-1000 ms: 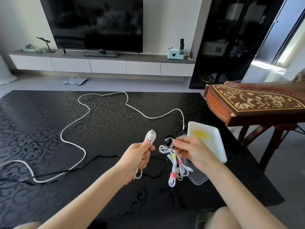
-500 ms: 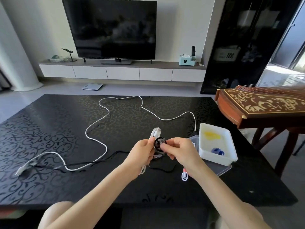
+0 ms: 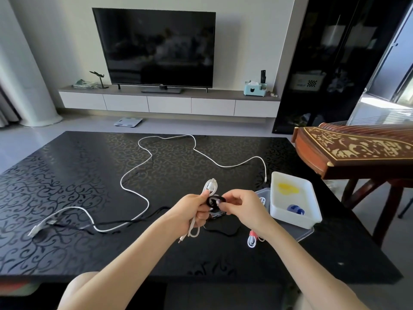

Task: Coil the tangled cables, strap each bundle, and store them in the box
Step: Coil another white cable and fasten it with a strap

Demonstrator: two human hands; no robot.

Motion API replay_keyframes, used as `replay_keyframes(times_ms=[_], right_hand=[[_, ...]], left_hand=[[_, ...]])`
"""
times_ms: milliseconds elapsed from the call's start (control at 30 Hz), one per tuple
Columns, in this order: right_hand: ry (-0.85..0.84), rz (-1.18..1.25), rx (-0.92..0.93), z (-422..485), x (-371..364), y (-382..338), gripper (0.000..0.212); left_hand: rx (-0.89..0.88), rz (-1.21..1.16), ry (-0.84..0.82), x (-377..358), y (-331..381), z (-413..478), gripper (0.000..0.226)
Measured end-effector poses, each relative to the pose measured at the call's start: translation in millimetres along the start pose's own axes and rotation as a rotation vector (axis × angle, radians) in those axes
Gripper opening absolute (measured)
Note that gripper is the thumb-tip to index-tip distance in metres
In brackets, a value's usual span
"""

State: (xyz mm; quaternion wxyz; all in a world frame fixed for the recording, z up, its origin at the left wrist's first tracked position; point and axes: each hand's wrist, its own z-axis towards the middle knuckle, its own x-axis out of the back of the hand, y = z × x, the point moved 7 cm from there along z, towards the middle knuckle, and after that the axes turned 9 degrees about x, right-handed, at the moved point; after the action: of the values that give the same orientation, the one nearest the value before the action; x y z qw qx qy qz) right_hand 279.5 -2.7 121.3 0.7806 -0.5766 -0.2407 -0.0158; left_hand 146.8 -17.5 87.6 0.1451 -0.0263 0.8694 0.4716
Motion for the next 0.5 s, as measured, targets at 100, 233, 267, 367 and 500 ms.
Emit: replay_keyframes(times_ms=[100,233,267,367,500], right_hand=[[-0.022,-0.053,0.045,-4.8,-2.8,3.0,0.009],[-0.026,0.272,-0.102,-14.6,-8.0,14.0,0.016],[-0.022,0.409,-0.173,-16.6,-10.7,17.4,0.020],[0.027,0.531,-0.293,-18.2,-14.8,22.3,0.026],[0.040,0.527,-0.209,-15.9,-12.1,18.6,0.027]], left_hand=[[-0.021,0.063,0.049,1.7,1.9,1.3,0.039],[-0.086,0.376,0.056,0.3,4.3,1.4,0.036],[-0.096,0.459,0.039,-1.5,2.9,1.3,0.037],[-0.114,0.630,0.000,-8.7,-2.0,1.9,0.037],[-0.014,0.391,-0.081,-12.1,-9.6,7.4,0.032]])
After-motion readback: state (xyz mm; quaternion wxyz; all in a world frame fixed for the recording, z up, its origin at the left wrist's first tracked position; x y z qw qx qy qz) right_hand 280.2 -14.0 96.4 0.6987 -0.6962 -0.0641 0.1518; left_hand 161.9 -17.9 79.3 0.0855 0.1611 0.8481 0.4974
